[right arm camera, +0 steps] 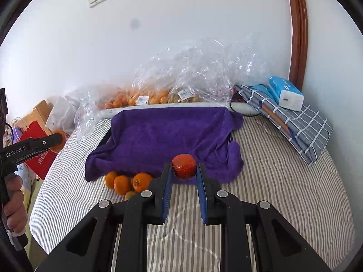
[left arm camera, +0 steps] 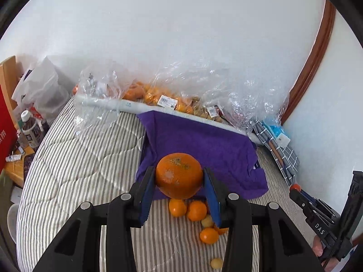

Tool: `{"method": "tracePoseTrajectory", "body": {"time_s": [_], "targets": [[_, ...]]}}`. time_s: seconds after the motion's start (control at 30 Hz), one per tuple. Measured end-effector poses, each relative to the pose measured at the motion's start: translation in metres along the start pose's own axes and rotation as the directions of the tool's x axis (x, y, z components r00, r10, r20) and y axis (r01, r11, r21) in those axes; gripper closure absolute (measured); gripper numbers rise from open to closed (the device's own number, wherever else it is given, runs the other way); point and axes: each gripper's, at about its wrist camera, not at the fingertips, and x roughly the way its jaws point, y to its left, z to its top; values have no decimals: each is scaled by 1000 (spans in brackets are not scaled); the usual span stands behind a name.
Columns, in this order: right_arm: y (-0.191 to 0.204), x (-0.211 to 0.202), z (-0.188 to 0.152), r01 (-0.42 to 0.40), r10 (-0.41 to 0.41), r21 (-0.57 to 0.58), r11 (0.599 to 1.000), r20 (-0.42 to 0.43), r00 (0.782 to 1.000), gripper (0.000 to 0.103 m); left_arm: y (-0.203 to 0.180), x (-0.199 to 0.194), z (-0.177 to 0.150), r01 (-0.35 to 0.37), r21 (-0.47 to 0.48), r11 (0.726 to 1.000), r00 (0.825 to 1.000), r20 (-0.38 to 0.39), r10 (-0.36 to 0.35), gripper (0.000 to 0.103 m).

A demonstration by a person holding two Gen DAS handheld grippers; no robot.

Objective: Organize fruits
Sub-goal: 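Carry the orange and tomato onto the purple towel and release both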

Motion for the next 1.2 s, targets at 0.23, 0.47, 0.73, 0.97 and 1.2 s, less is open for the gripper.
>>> {"method": "tracePoseTrajectory", "body": {"time_s": [0.23,0.47,0.73,0.97,1.2], "targets": [[-4,25,32,-3,3,-9,1000,15,1000,82,-5,25,28,-8,15,1000,1000,10,8,63],[-8,63,55,-9,9,-9,1000,17,1000,82,-11,63,48,-19,24,1000,1000,-8,19,63],[-23,105,69,17,-17,1,1000,1,1000,81,-12,114,60,-15,23,1000,999,-44,16,63],[-35,143,72,32,-31,16,999,-30,999,81,-16,154,61,-20,48,999,996,-85,24,63],[-41,179,66,40,-38,21,999,-73,997,82,-11,190,57,-37,55,998,991,-129,44,63]]}}
